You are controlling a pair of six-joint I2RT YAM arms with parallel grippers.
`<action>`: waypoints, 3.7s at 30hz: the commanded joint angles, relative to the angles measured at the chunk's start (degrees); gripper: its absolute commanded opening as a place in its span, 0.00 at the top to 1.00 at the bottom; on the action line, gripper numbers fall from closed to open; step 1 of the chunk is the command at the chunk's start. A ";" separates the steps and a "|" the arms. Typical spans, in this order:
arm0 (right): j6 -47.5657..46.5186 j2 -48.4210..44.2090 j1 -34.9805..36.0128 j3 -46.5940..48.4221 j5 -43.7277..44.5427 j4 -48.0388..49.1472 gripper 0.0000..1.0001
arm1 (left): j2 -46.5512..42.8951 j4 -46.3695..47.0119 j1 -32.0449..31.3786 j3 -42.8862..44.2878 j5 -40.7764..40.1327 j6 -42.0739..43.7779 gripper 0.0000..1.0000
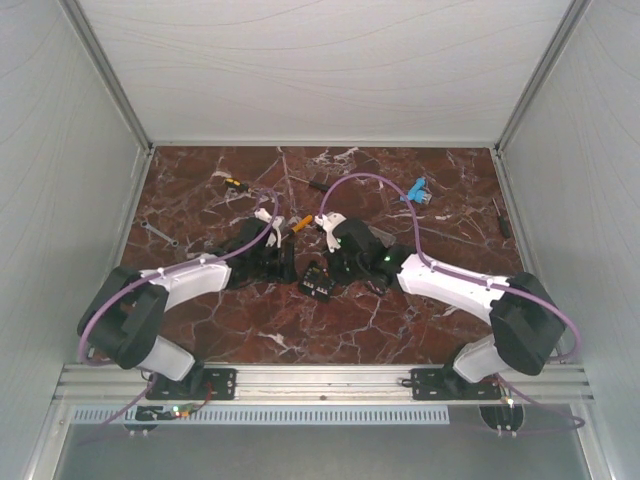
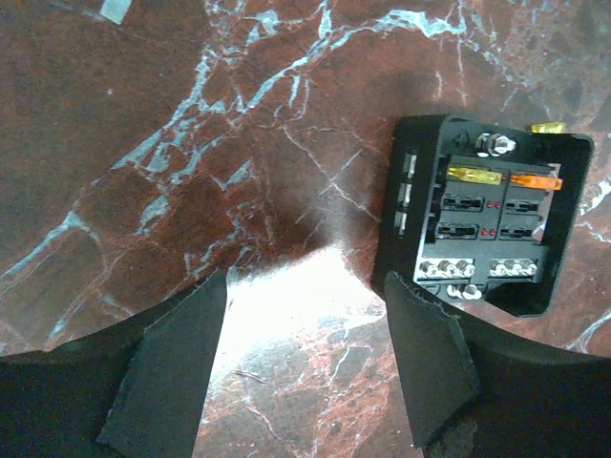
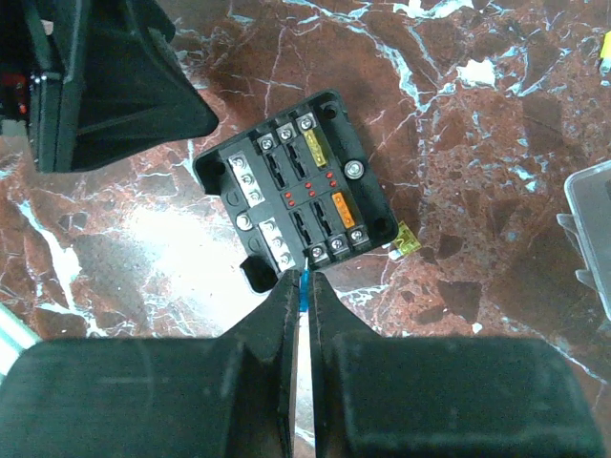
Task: Snap on the fuse box
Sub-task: Install the fuse at the fuse box base.
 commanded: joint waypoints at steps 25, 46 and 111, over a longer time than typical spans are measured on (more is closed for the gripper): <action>-3.39 4.27 -0.02 4.42 -0.64 -2.20 1.00 | -0.09 0.79 -1.38 0.78 -3.02 -3.07 0.30; -8.00 18.92 -0.04 20.90 -1.40 -13.06 1.00 | -3.21 11.67 5.74 -1.79 9.52 -8.87 0.19; -18.54 28.64 0.95 36.10 0.06 -26.49 1.00 | 12.18 35.71 9.62 -7.79 25.80 -25.35 0.67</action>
